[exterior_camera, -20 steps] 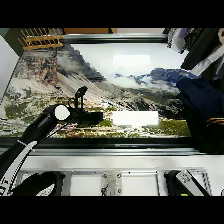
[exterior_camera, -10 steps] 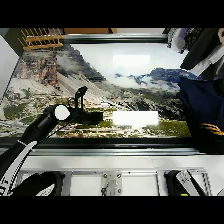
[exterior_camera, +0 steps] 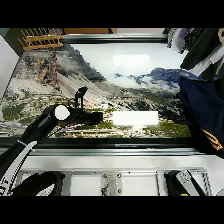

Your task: Fold the clothes and pants, and hang the long-sleeved shirts on hangers.

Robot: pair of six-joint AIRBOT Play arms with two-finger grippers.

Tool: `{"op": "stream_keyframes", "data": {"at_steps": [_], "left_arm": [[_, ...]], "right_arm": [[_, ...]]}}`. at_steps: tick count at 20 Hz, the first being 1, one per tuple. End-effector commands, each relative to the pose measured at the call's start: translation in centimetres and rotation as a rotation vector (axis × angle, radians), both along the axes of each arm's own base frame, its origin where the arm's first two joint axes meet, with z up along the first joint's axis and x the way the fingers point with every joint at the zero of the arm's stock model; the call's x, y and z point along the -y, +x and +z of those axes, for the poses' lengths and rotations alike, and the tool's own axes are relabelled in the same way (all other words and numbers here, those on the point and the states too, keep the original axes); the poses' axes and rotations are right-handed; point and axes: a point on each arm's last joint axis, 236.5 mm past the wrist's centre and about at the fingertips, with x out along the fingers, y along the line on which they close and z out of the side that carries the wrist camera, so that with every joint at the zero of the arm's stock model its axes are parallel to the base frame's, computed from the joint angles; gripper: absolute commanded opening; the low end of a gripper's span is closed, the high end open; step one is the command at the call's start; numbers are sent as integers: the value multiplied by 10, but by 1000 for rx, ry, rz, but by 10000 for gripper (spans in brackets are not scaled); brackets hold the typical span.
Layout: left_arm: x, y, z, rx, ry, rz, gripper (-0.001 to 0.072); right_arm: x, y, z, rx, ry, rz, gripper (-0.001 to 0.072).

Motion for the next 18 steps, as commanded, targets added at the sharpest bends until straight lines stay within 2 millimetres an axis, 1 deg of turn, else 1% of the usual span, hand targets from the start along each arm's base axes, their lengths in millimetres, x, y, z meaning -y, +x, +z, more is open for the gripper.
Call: {"op": "stream_keyframes", "data": {"at_steps": [1, 2, 3, 4, 5, 6, 7, 8, 9, 10, 11, 12, 14, 15, 17, 18], "left_arm": [[0, 6, 2, 19, -4, 12, 8], [-2, 12, 4, 38, -10, 30, 7], [-4, 17, 6, 48, -15, 45, 7], [-8, 21, 8, 50, -16, 56, 8], [-13, 27, 13, 53, -18, 69, 8], [-18, 33, 19, 62, -22, 85, 8], [-23, 39, 25, 67, -26, 98, 7], [-27, 43, 31, 73, -29, 108, 8], [-31, 48, 37, 78, -32, 117, 7], [-36, 53, 43, 89, -31, 126, 7], [-40, 57, 50, 100, -31, 128, 8], [-44, 62, 57, 121, -29, 121, 7], [-51, 69, 69, 146, -29, 122, 8], [-55, 72, 75, 153, -30, 129, 8], [-61, 78, 86, 179, -34, 142, 7], [-65, 80, 92, 196, -38, 153, 8]], "right_arm": [[9, 59, 77, 178, -227, 242, 674], [-9, 89, 95, 290, -230, 316, 674], [-41, 121, 110, 401, -210, 432, 674], [-77, 149, 120, 486, -185, 566, 674], [-118, 172, 127, 543, -162, 702, 674], [-153, 186, 129, 561, -141, 804, 673], [-191, 197, 127, 564, -123, 911, 674], [-225, 203, 126, 566, -114, 1016, 674], [-260, 206, 125, 570, -101, 1115, 674], [-287, 206, 123, 573, -84, 1191, 674], [-312, 205, 119, 568, -67, 1256, 674], [-332, 202, 114, 553, -59, 1312, 673], [-357, 198, 104, 520, -56, 1392, 664], [-364, 196, 100, 506, -55, 1416, 622], [-373, 194, 96, 494, -46, 1446, 281], [-374, 194, 95, 492, -43, 1448, 140]]}}
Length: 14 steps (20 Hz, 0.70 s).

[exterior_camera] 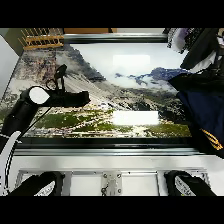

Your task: Fold the clothes and pants, and hang the long-sleeved shirts on hangers.

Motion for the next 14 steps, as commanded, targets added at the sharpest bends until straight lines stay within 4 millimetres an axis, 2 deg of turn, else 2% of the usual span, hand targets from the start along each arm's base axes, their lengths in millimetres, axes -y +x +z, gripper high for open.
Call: {"op": "stream_keyframes", "data": {"at_steps": [1, 7, 14], "left_arm": [[-14, 8, 22, 54, -4, 26, 8], [-33, 8, 48, 117, -16, 74, 8], [-35, 7, 53, 129, -18, 78, 8]], "right_arm": [[-21, -5, -6, -10, -19, 64, 24], [-22, -8, -8, -25, -20, 73, 29], [-22, -8, -8, -25, -20, 73, 29]]}}
